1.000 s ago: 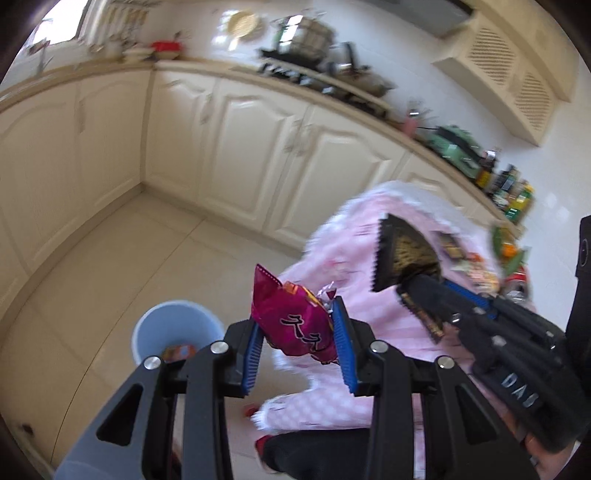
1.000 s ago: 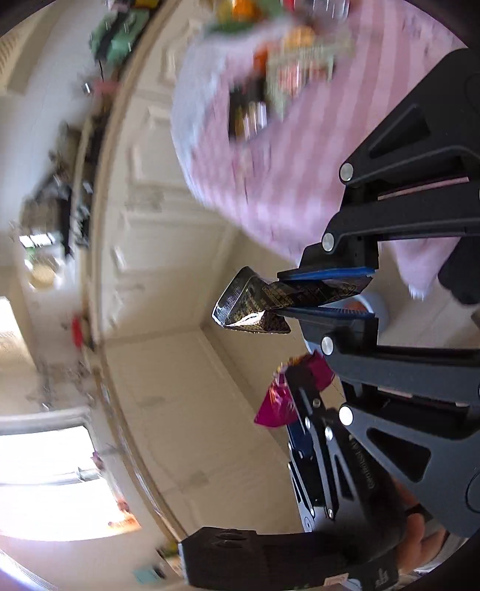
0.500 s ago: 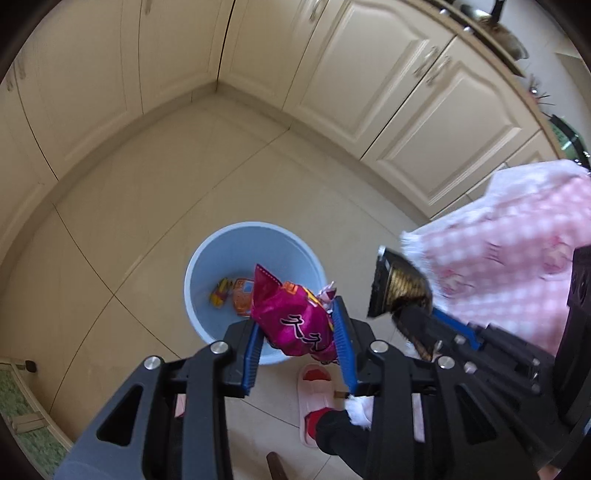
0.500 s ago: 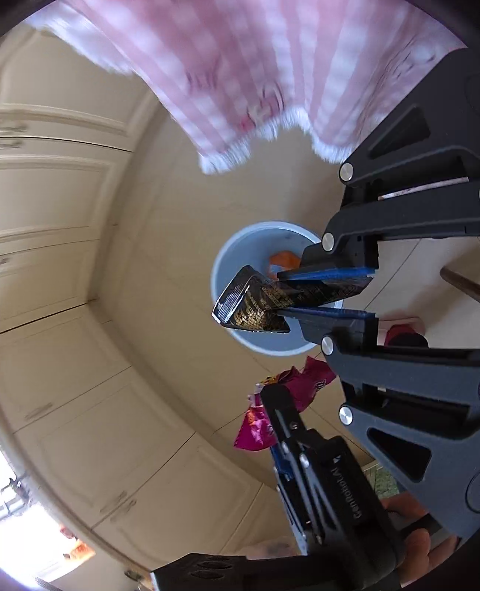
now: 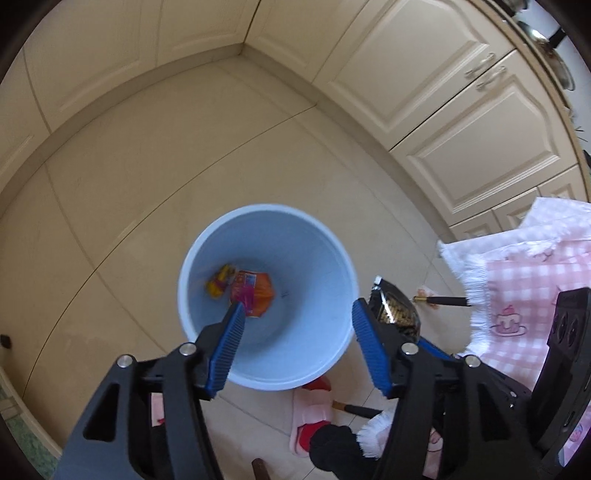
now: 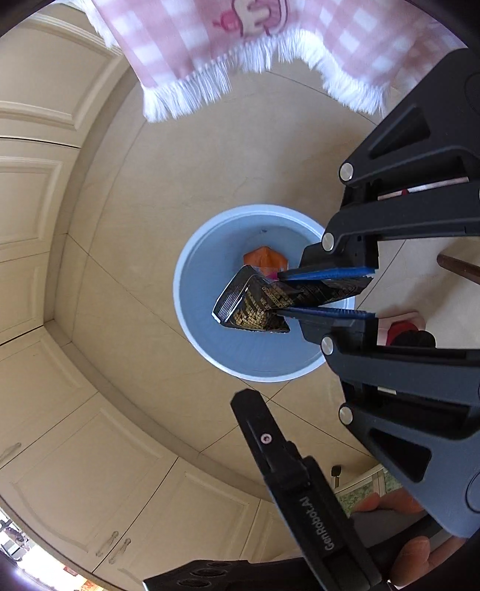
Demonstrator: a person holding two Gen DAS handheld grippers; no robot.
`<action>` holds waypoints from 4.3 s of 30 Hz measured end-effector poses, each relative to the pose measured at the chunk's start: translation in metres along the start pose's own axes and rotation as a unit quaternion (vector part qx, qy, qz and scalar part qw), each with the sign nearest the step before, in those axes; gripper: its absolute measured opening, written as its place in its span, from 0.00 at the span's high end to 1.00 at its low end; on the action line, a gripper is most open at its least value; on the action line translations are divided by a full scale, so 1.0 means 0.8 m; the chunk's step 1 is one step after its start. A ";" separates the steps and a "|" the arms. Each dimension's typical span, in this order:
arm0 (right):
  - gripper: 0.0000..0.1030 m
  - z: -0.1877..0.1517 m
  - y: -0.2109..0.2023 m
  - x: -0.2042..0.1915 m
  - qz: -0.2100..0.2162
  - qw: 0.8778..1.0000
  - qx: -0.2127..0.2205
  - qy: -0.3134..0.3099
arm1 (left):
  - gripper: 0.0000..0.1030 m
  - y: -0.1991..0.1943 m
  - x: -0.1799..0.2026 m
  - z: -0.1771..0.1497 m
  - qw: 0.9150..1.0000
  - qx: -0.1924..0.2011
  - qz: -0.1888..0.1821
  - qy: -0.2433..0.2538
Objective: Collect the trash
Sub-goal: 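Carry both wrappers over the blue bin and open both grippers to drop them, then return to the table and grasp the beige wrapper with the right gripper, then grasp the dark snack packet with the left gripper while the right holds the beige wrapper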
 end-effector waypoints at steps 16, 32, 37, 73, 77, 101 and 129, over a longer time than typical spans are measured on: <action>0.84 0.018 0.031 -0.005 -0.006 1.000 -0.012 0.015 | 0.42 -0.002 -0.027 -0.003 0.999 -0.034 0.016 -0.020; 0.75 0.019 -0.014 -0.005 -0.021 0.999 0.022 0.012 | 0.42 -0.015 -0.018 -0.003 1.000 -0.025 0.013 -0.009; 0.75 0.015 -0.061 -0.008 -0.029 0.998 0.049 0.005 | 0.42 -0.043 -0.005 -0.015 1.000 0.002 0.002 -0.002; 0.58 -0.149 -0.480 0.331 -0.176 0.946 0.251 0.106 | 0.37 -0.241 0.476 -0.194 0.928 0.082 -0.157 0.328; 0.66 -0.148 -0.466 0.325 -0.155 0.959 0.221 0.082 | 0.37 -0.235 0.480 -0.196 0.929 0.075 -0.153 0.330; 0.93 -0.144 -0.506 0.333 -0.175 0.941 0.282 0.067 | 0.37 -0.208 0.514 -0.184 0.923 0.055 -0.153 0.349; 0.93 -0.094 -0.488 0.364 -0.127 0.935 0.302 0.133 | 0.99 -0.126 0.584 -0.135 0.923 0.043 -0.113 0.366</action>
Point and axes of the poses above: each gripper's, at about its wrist camera, not at the fingertips, and y roughly the way its jaws point, x to its right, z to its top, the point moved 2 cm from there along y, roughly the way its jaws point, and after that the axes turned 11 degrees about -z, right-handed, at the moved point
